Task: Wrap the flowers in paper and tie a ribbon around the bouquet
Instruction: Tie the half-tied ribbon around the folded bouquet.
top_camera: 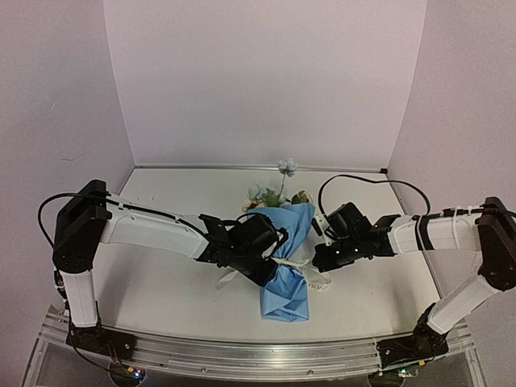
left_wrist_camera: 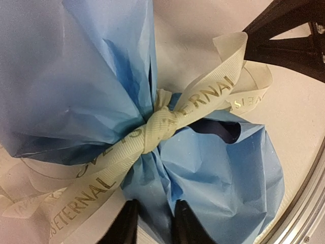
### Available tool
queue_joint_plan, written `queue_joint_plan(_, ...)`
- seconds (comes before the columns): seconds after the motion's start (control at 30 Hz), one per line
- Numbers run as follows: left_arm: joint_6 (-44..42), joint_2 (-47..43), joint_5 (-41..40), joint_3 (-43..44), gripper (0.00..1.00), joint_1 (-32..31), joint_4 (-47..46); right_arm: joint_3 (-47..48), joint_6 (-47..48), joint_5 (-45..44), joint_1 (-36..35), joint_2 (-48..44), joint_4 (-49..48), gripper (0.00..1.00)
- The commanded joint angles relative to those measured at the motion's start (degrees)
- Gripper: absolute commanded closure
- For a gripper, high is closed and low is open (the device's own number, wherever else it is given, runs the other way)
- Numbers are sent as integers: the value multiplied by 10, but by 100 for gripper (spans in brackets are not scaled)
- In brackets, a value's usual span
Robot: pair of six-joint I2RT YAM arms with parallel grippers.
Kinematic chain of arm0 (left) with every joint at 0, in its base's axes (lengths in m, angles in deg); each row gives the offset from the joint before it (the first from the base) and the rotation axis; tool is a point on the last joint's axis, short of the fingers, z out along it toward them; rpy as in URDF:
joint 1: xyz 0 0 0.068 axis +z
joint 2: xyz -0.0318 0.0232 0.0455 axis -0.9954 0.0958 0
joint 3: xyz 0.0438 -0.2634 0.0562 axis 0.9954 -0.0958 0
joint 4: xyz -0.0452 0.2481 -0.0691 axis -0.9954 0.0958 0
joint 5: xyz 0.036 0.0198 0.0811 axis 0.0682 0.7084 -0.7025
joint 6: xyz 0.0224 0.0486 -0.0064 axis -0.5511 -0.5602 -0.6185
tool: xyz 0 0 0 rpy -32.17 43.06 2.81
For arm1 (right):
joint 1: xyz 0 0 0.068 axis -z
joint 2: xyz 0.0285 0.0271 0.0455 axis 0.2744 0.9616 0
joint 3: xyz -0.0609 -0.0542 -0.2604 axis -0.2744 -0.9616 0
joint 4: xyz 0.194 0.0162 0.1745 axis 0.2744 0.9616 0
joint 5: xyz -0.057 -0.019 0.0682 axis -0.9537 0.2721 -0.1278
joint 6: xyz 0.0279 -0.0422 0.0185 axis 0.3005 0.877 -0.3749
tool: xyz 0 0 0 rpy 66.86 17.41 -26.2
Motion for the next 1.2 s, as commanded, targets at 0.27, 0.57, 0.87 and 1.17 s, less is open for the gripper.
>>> queue_joint_plan(0.27,4,-13,-10,-8,100,1,-2,11,28,-9,14,-37,30,100)
queue_joint_plan(0.57,15,-28,-5,-33,100,1,-9,-15,33,-9,43,-53,36,100)
queue_joint_plan(0.87,15,-40,-9,-46,100,1,-5,-37,31,-13,74,-61,37,100)
queue_joint_plan(1.17,15,-47,-9,-54,100,2,-2,-49,24,-20,98,-59,37,100)
